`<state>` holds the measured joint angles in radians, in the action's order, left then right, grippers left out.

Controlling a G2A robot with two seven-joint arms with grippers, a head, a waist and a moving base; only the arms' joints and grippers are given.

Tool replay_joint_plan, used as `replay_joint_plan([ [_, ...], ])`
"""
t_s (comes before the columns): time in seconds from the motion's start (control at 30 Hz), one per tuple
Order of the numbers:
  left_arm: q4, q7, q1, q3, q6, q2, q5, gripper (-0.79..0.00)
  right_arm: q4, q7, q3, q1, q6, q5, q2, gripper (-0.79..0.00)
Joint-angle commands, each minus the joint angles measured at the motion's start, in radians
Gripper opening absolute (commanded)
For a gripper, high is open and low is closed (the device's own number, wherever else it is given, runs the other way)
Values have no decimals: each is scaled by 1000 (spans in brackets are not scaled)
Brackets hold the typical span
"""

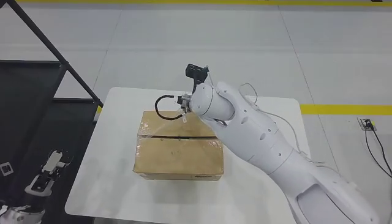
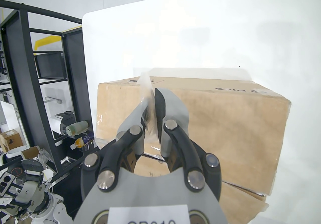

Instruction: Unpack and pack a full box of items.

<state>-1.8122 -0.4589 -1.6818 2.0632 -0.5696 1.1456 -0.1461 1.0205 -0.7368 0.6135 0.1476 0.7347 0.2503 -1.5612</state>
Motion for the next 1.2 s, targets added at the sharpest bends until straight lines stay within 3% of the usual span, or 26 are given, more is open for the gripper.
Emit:
replay_joint_plan([
  [0.0, -6, 0, 4, -7, 4, 0, 7, 0, 55, 11, 31, 42, -15, 15, 19, -723],
  [0.17, -24, 6, 20, -29, 31, -1, 35, 0, 222, 83, 124, 201, -80, 72, 72, -739],
  [0.37, -44, -3, 77, -81, 140, -4, 65, 0, 429, 179, 249, 424, -203, 128, 128, -717],
  [0.47, -51, -42, 114, -112, 200, -8, 61, 0, 492, 205, 300, 513, -272, 140, 147, -662],
  [0.6, -61, -122, 161, -147, 259, -15, 50, 0, 537, 238, 346, 603, -375, 137, 161, -671],
  [0.8, -51, -229, 236, -212, 313, -25, 45, 0, 542, 282, 389, 681, -544, 108, 170, -650],
  [0.93, -51, -211, 249, -218, 305, -27, 100, 0, 513, 314, 402, 706, -661, 52, 168, -622],
  [1.0, -51, -211, 249, -218, 305, -27, 100, 0, 513, 314, 402, 706, -661, 52, 168, -671],
  [1.1, -51, -211, 249, -218, 305, -27, 100, 0, 513, 314, 402, 706, -661, 52, 168, -674],
  [1.17, -51, -211, 249, -218, 305, -27, 100, 0, 513, 314, 402, 706, -661, 52, 168, -773],
])
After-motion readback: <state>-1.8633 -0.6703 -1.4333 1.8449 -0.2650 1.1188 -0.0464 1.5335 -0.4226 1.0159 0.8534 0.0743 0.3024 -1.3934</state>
